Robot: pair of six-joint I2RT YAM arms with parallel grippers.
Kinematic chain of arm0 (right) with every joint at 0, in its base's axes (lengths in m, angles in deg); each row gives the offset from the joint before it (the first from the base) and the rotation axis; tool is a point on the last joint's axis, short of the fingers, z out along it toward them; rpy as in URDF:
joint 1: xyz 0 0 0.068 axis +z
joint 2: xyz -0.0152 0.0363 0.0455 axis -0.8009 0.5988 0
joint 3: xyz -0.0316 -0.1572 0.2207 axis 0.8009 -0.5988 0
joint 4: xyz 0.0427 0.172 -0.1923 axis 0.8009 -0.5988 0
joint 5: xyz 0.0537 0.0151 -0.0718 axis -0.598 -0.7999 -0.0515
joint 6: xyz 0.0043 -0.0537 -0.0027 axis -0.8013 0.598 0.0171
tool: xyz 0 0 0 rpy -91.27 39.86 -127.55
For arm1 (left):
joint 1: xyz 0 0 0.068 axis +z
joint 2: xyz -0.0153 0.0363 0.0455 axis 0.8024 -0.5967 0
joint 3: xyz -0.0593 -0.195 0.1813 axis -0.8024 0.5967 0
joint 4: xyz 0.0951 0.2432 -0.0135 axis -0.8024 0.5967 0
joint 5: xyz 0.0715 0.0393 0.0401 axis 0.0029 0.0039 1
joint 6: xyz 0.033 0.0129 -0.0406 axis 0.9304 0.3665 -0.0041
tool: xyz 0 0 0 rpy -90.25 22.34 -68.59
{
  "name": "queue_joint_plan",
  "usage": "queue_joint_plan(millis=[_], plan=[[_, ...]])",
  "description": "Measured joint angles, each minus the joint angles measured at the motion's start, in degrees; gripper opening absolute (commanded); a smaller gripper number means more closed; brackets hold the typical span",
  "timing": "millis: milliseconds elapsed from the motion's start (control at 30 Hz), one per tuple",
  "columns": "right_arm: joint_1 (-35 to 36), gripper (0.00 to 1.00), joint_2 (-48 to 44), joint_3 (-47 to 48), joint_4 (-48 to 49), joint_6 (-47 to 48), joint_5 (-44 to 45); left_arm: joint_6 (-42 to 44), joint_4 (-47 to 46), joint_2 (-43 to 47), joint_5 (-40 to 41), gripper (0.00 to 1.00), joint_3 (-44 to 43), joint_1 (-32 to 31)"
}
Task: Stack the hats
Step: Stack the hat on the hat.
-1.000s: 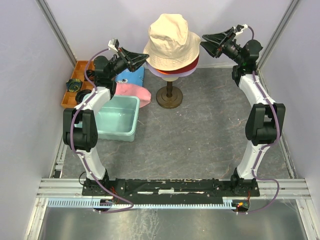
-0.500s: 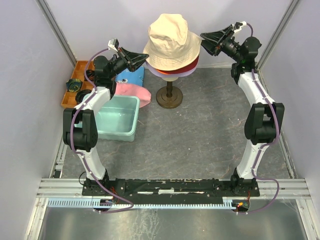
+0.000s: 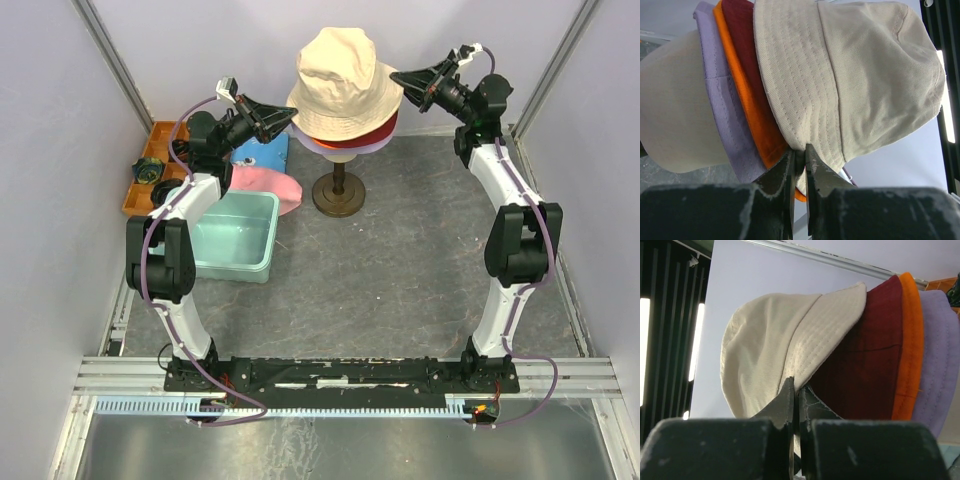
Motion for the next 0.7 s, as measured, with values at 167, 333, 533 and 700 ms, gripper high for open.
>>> queue_joint_plan(millis=[167,333,533,700], plan=[[-0.2,0.0,-0.6,-5.1,3.8,-0.8,0.7,0.0,-0.3,-0.7,0.0,0.03,-0.6,0.0],[-1.2,0.0,-3.4,-12.3,8.0,-1.5,1.6,-0.4,-0.9,-0.9,0.2,0.03,-0.9,-0.3],[-1.7,0.0,-6.5,-16.6,9.2,0.5,1.8,-0.4,-1.3,-0.9,0.2,0.03,-0.9,-0.6],[-1.8,0.0,-7.9,-17.1,6.0,5.6,2.1,-0.4,-1.6,-0.9,0.2,0.03,-0.9,-0.6]])
